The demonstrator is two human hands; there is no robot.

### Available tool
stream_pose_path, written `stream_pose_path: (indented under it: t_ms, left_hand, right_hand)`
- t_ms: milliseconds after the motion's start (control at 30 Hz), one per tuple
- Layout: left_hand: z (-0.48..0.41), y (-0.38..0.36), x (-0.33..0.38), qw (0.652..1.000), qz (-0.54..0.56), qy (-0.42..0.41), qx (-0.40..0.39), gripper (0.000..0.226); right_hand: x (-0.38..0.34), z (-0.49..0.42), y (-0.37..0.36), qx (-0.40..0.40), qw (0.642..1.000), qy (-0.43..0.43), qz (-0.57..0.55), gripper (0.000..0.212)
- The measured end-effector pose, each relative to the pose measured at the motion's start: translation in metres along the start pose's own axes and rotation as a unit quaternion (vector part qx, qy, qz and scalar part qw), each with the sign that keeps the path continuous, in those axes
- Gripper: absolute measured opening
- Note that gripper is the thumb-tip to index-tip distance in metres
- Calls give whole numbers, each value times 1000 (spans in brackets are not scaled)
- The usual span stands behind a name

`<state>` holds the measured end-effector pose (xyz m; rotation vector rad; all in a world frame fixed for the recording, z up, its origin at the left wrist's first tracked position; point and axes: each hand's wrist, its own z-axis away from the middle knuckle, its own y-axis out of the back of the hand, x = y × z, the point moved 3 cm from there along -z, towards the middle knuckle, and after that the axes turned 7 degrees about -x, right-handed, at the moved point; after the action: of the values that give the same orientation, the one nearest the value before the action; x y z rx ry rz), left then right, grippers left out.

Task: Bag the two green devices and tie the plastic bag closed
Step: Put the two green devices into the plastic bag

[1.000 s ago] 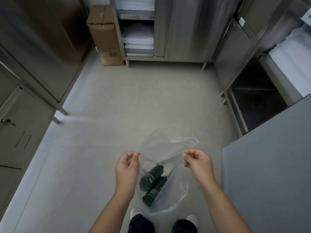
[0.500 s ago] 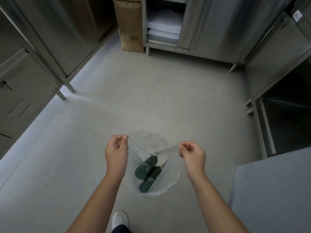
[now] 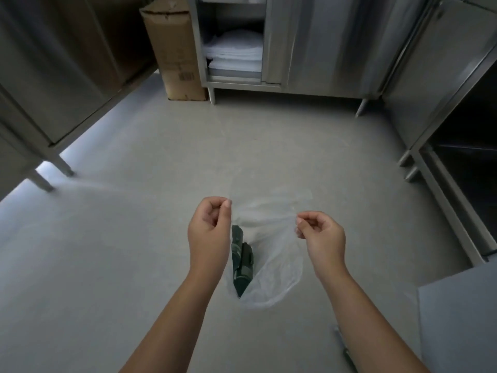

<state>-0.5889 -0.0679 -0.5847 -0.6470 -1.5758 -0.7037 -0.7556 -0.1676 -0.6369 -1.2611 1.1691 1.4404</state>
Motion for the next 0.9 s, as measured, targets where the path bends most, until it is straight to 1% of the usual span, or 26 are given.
stream_pose_path:
  t_ms: [100,200,433,533,667,833,900]
  left_hand:
    - [10,-31,-51,999,-30,-19,-36,17]
    - [22,-62,-104,996,-57,-21,-69,16]
    - [73,-117,-195,993,-63,-16,-101,16]
    - [100,-139,-219,992,-49,-8,-112,18]
    - [131,-160,-240,988,-54,-10,-145,20]
    - [160,-170,-256,985,-56,-9,-162,17]
    - [168,-172,-261,984,-51,-10,-171,18]
  right_hand:
    - [54,-8,19,-14,998,13,54,30]
    - [110,-12,43,-26,995,13,99,30]
    - [213,-10,109,11,994,-1,105,30]
    - [242,-1,132,17,995,-5,102,31]
    - [271,21,157,30,994,-18,103,28]
    - [296,54,181,42,996,-33,76,19]
    - [302,66,189,52,995,-35,72,20]
